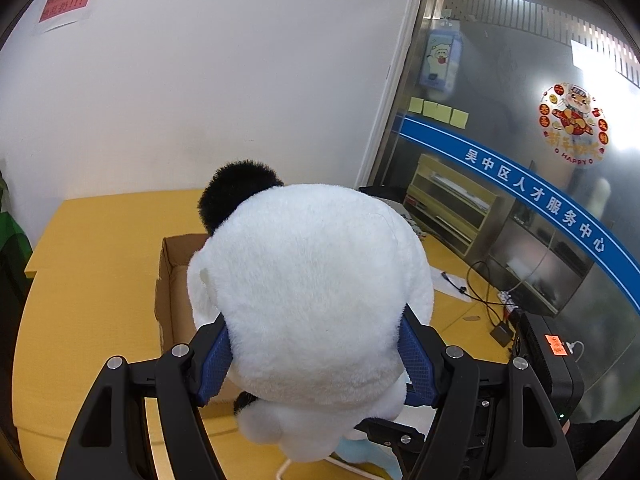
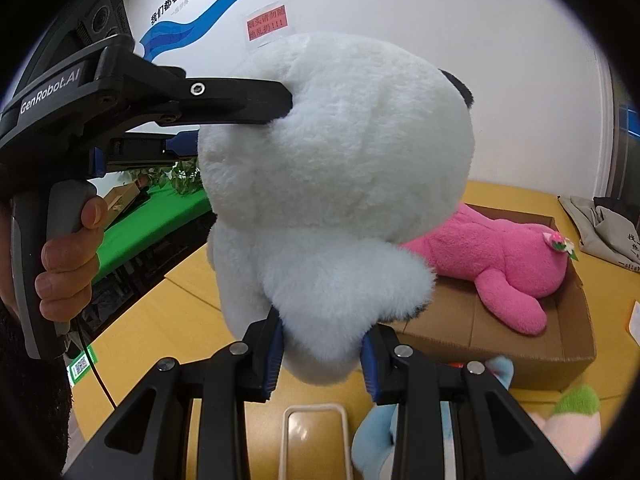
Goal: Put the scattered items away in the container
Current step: 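Lift the white panda with the right gripper and carry it over the box, then lower the white panda into the box and open the right gripper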
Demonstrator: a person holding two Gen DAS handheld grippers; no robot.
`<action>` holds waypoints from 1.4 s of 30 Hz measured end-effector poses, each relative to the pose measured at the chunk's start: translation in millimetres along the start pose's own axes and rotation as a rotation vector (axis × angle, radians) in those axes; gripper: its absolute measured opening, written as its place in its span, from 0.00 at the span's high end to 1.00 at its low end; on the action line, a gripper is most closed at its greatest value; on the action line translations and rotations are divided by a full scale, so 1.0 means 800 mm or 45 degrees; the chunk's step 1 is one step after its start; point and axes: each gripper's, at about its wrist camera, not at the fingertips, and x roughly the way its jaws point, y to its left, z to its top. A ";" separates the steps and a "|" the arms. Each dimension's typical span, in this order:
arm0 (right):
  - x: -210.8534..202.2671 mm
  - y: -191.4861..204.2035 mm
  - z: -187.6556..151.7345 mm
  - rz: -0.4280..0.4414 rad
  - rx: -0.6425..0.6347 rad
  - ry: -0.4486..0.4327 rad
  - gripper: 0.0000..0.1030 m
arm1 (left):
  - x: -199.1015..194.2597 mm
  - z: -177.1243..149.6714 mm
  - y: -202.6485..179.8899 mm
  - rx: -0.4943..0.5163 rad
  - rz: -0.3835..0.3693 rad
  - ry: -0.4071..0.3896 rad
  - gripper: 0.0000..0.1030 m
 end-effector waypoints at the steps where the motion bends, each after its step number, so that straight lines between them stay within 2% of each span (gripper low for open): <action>1: 0.011 -0.003 0.007 0.002 0.000 0.004 0.70 | 0.008 0.006 0.007 0.006 0.003 0.003 0.25; 5: 0.058 -0.019 0.033 0.024 0.032 0.031 0.70 | 0.049 0.033 0.035 -0.014 0.022 0.041 0.25; 10: 0.135 -0.042 0.051 0.043 0.100 0.108 0.70 | 0.109 0.042 0.073 -0.074 0.041 0.120 0.25; 16: 0.239 -0.056 0.027 0.086 0.239 0.315 0.70 | 0.191 -0.001 0.138 -0.188 0.094 0.309 0.24; 18: 0.258 -0.051 0.010 0.095 0.258 0.385 0.70 | 0.205 -0.022 0.151 -0.227 0.057 0.346 0.23; 21: 0.265 -0.047 -0.009 0.050 0.257 0.419 0.70 | 0.199 -0.033 0.158 -0.267 -0.011 0.326 0.23; 25: 0.256 -0.043 -0.014 0.028 0.264 0.424 0.70 | 0.196 -0.039 0.165 -0.280 -0.034 0.342 0.22; 29: 0.254 -0.037 -0.018 0.033 0.284 0.442 0.70 | 0.207 -0.043 0.179 -0.295 0.015 0.379 0.20; 33: 0.262 -0.038 -0.022 0.067 0.319 0.496 0.70 | 0.218 -0.053 0.178 -0.247 0.101 0.418 0.14; 36: 0.260 -0.036 -0.025 0.069 0.330 0.514 0.66 | 0.213 -0.058 0.178 -0.250 0.114 0.419 0.14; 38: 0.254 -0.032 -0.029 0.057 0.327 0.522 0.60 | 0.211 -0.060 0.173 -0.247 0.124 0.435 0.13; 42: 0.240 -0.026 -0.033 0.023 0.309 0.560 0.53 | 0.190 -0.059 0.170 -0.288 0.125 0.407 0.07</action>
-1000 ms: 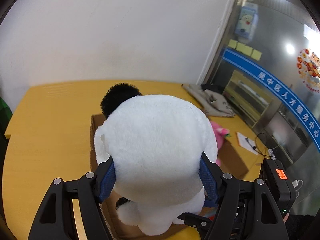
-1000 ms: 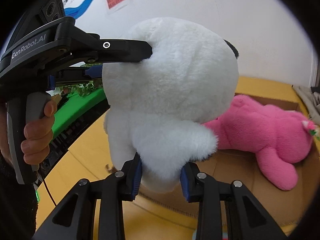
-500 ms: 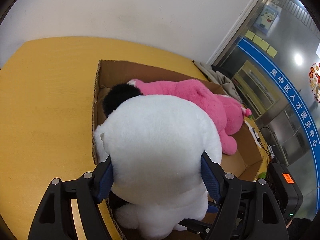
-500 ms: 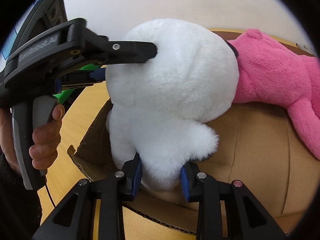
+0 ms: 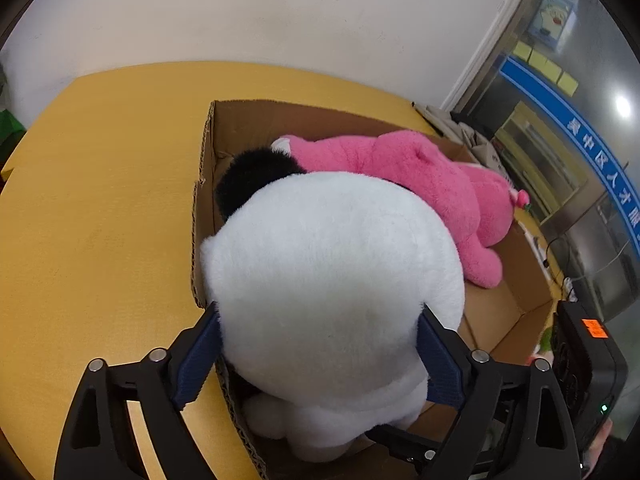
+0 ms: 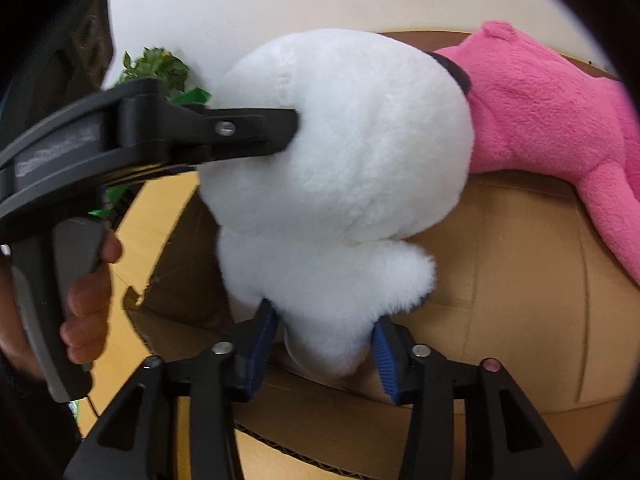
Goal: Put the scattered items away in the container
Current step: 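Lower the white panda into the box and open the right gripper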
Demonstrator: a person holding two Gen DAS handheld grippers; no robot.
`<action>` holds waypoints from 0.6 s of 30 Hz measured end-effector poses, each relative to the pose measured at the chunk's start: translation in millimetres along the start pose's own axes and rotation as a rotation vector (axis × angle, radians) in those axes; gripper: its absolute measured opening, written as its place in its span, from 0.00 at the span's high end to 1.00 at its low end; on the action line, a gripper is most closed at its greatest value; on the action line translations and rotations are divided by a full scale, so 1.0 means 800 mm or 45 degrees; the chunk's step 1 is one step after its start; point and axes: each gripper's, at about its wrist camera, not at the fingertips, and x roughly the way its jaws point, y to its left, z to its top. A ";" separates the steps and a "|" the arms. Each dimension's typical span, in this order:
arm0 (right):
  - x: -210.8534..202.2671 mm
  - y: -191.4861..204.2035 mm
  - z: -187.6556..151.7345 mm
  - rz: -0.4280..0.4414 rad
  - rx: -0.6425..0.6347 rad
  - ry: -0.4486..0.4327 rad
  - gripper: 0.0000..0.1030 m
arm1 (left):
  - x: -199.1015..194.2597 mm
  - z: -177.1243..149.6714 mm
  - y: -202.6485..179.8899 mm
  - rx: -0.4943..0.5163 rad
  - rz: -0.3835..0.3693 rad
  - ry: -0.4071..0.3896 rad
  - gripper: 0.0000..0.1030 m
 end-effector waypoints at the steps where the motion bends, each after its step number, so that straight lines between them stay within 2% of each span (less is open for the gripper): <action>1: -0.006 -0.001 -0.003 0.012 0.000 -0.001 0.46 | -0.011 0.000 0.003 -0.021 0.003 -0.029 0.06; 2: -0.017 -0.003 -0.006 0.018 -0.002 -0.019 0.36 | -0.028 -0.004 0.003 -0.040 0.030 -0.076 0.06; 3: -0.030 -0.004 -0.009 0.014 -0.007 -0.047 0.31 | -0.041 -0.006 0.003 -0.048 0.054 -0.113 0.06; 4: -0.045 -0.005 -0.014 0.002 -0.009 -0.075 0.21 | -0.057 -0.009 -0.001 -0.054 0.066 -0.150 0.05; 8: -0.109 -0.010 -0.041 -0.015 -0.082 -0.186 0.20 | -0.130 -0.029 -0.025 -0.087 0.049 -0.294 0.00; 10: -0.140 -0.022 -0.056 -0.070 -0.124 -0.257 0.20 | -0.159 -0.045 -0.048 -0.072 0.052 -0.343 0.00; 12: -0.170 -0.034 -0.057 -0.136 -0.143 -0.318 0.20 | -0.178 -0.063 -0.081 -0.031 0.086 -0.373 0.00; 13: -0.191 -0.031 -0.071 -0.173 -0.150 -0.347 0.20 | -0.184 -0.072 -0.099 -0.004 0.115 -0.381 0.00; 16: -0.238 -0.041 -0.096 -0.278 -0.145 -0.430 0.20 | -0.191 -0.101 -0.152 0.074 0.245 -0.413 0.00; 18: -0.261 -0.042 -0.107 -0.325 -0.134 -0.472 0.20 | -0.190 -0.120 -0.182 0.109 0.263 -0.420 0.00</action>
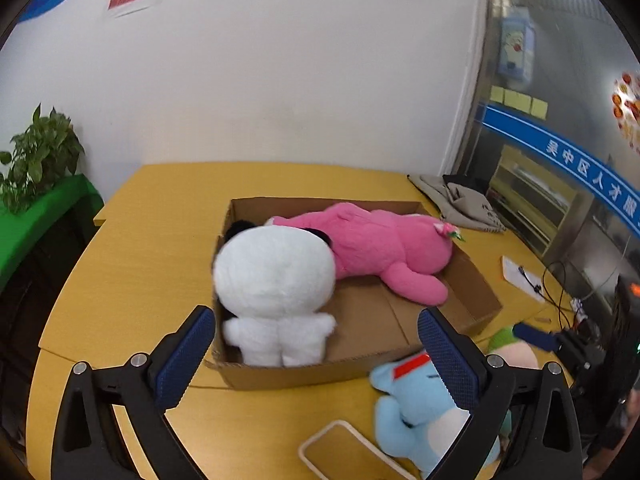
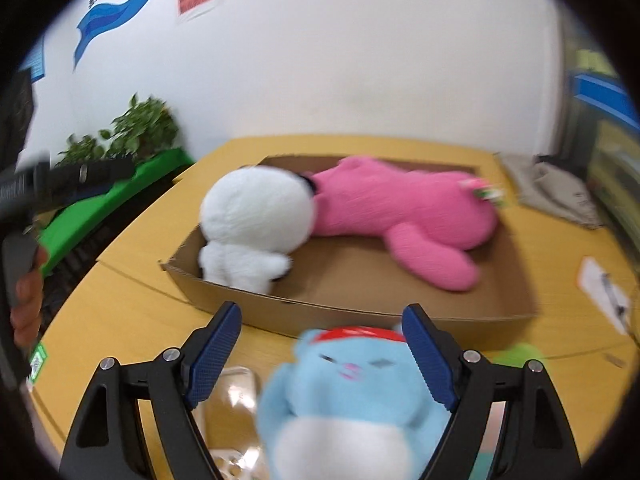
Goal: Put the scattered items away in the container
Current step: 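Lower the white panda into the box and open the right gripper, then close the left gripper on the blue bear's head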
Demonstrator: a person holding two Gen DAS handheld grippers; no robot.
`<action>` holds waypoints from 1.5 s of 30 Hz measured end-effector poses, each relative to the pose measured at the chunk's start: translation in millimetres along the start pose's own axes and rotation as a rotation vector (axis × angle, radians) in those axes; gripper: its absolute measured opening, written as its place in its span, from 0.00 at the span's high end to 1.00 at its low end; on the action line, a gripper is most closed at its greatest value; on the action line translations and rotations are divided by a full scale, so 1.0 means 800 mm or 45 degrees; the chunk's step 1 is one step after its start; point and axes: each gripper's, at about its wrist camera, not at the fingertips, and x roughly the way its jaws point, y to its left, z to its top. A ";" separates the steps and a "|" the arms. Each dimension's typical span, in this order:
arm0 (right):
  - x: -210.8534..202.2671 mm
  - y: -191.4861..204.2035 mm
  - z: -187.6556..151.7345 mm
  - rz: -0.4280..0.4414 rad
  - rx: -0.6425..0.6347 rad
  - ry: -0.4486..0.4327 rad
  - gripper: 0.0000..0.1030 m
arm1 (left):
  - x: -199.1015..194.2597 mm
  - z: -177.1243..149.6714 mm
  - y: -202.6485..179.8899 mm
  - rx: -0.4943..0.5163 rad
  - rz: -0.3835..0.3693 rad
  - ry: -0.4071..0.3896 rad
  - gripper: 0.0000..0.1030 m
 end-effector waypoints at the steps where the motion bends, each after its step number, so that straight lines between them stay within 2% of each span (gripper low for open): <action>1: -0.007 -0.003 0.000 -0.019 0.000 -0.013 0.20 | -0.003 -0.004 -0.012 0.011 -0.010 -0.003 0.00; 3: -0.006 -0.025 0.004 -0.052 -0.007 -0.024 0.20 | -0.006 -0.014 -0.035 0.019 -0.041 0.005 0.00; 9: -0.020 -0.040 -0.008 -0.079 -0.024 -0.023 0.20 | -0.003 -0.038 -0.063 -0.026 -0.090 0.061 0.00; 12: -0.019 -0.048 -0.018 -0.074 -0.015 -0.003 0.20 | 0.000 -0.045 -0.068 -0.033 -0.098 0.084 0.00; 19: -0.004 -0.061 -0.045 -0.037 -0.008 0.065 0.20 | 0.018 -0.053 -0.071 -0.047 -0.189 0.154 0.00; 26: 0.029 -0.054 -0.085 0.073 -0.003 0.187 0.20 | 0.073 -0.079 -0.077 -0.052 -0.305 0.346 0.00; 31: 0.053 -0.049 -0.107 0.093 0.014 0.252 0.20 | 0.102 -0.089 -0.078 -0.065 -0.359 0.421 0.00; 34: 0.053 -0.044 -0.109 0.093 -0.001 0.236 0.20 | 0.118 -0.091 -0.079 -0.073 -0.361 0.440 0.00; 42: 0.049 -0.023 -0.121 0.163 -0.060 0.251 0.17 | 0.153 -0.091 -0.084 -0.108 -0.459 0.476 0.00; 45: 0.049 -0.017 -0.125 0.180 -0.085 0.252 0.17 | 0.161 -0.085 -0.096 -0.049 -0.453 0.475 0.00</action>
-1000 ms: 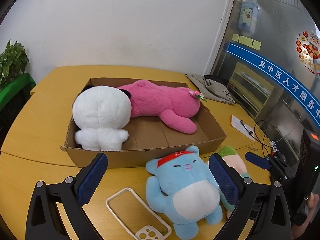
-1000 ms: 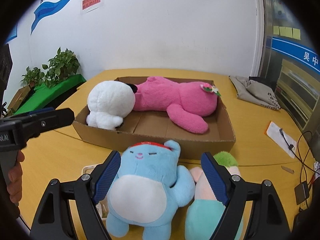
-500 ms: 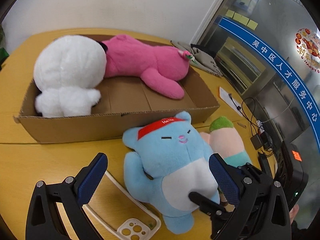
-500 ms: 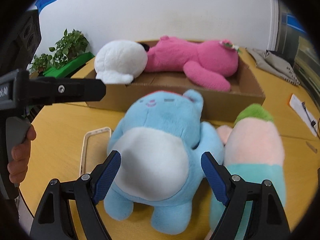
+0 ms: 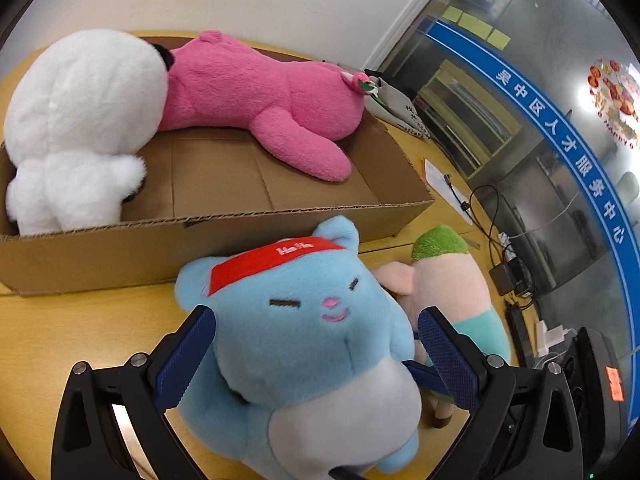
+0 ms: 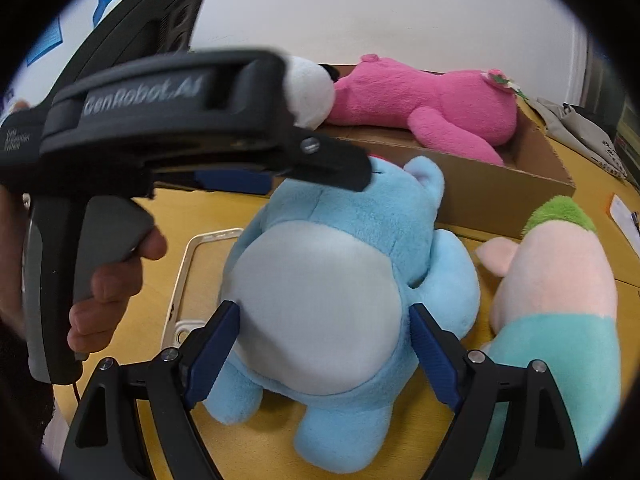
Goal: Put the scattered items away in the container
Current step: 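Close the left gripper on the blue bear's head, then carry the blue bear with the left gripper into the box beside the panda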
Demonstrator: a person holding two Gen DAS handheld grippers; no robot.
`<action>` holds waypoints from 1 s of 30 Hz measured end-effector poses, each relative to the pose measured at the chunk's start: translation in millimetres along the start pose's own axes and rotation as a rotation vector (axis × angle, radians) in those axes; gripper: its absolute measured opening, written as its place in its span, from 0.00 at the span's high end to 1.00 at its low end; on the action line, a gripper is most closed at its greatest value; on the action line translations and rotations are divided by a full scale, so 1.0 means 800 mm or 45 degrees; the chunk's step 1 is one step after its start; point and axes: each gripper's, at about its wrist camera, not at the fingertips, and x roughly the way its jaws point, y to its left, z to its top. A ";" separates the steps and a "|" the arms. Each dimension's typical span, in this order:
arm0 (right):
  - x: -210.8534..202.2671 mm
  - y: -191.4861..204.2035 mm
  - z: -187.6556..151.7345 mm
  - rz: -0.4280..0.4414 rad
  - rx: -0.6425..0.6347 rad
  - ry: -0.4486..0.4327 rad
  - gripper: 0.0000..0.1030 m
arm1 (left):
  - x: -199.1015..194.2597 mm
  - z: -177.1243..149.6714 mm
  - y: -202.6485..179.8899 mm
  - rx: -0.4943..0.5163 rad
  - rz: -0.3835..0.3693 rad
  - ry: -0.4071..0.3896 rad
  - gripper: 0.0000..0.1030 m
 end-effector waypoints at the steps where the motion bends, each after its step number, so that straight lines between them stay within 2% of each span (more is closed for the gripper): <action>1: 0.001 0.001 0.000 -0.010 -0.008 -0.006 0.14 | 0.005 0.003 -0.003 0.022 0.023 0.009 0.01; 5: 0.001 0.008 0.002 -0.040 -0.040 -0.030 0.10 | 0.028 0.002 -0.011 0.123 0.150 0.058 0.06; 9: 0.010 0.019 0.003 -0.061 -0.079 -0.034 0.06 | 0.034 -0.003 -0.006 0.125 0.121 0.071 0.12; 12: 0.021 0.017 0.001 -0.029 -0.065 -0.023 0.07 | 0.034 -0.006 0.000 0.115 0.101 0.077 0.17; 15: 0.016 0.022 -0.006 -0.018 -0.083 -0.026 0.13 | 0.028 -0.010 0.003 0.089 0.077 0.067 0.21; 20: -0.003 0.036 -0.022 -0.046 -0.110 -0.084 0.32 | 0.013 -0.018 -0.004 0.092 0.048 0.029 0.29; 25: -0.025 0.043 -0.031 -0.022 -0.097 -0.142 0.36 | -0.005 -0.022 -0.005 0.075 0.035 0.009 0.33; 30: -0.055 0.056 -0.022 -0.005 -0.126 -0.245 0.37 | -0.039 -0.013 -0.020 0.091 0.039 -0.076 0.34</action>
